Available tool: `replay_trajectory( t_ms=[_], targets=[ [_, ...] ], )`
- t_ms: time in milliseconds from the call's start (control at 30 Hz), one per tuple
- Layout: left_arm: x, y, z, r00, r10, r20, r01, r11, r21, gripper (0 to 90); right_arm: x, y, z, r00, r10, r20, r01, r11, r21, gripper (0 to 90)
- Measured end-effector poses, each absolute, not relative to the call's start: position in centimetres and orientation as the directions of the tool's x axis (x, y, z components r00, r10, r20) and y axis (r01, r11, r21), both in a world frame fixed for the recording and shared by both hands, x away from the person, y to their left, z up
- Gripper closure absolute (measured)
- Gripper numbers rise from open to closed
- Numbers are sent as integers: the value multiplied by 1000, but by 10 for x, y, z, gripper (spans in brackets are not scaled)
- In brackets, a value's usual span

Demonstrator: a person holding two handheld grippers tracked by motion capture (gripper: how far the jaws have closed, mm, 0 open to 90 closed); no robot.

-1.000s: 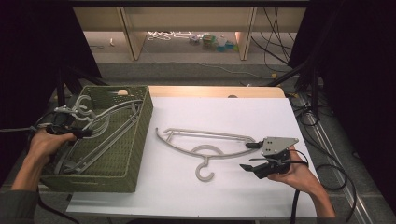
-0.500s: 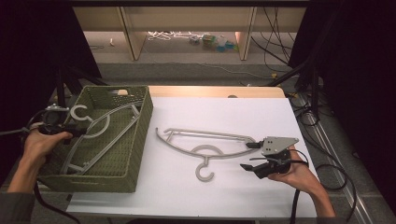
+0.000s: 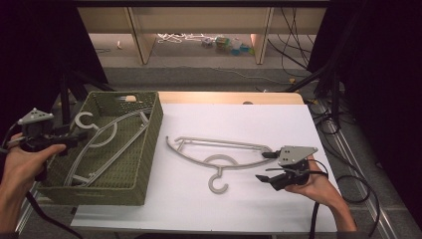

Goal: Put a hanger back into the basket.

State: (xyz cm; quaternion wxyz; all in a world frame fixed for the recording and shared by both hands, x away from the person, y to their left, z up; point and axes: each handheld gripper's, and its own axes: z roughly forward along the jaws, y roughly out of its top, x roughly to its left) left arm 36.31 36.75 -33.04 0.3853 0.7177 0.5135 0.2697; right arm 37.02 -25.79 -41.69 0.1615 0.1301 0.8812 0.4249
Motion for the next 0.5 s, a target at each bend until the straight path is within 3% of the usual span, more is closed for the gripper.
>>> replay_trajectory(
  t_ms=[500],
  targets=[
    [312,276,-321,522,850,-66,381,-164,910,222,370,-255,-417,-913,368,-175,94,609,788,233]
  ],
)
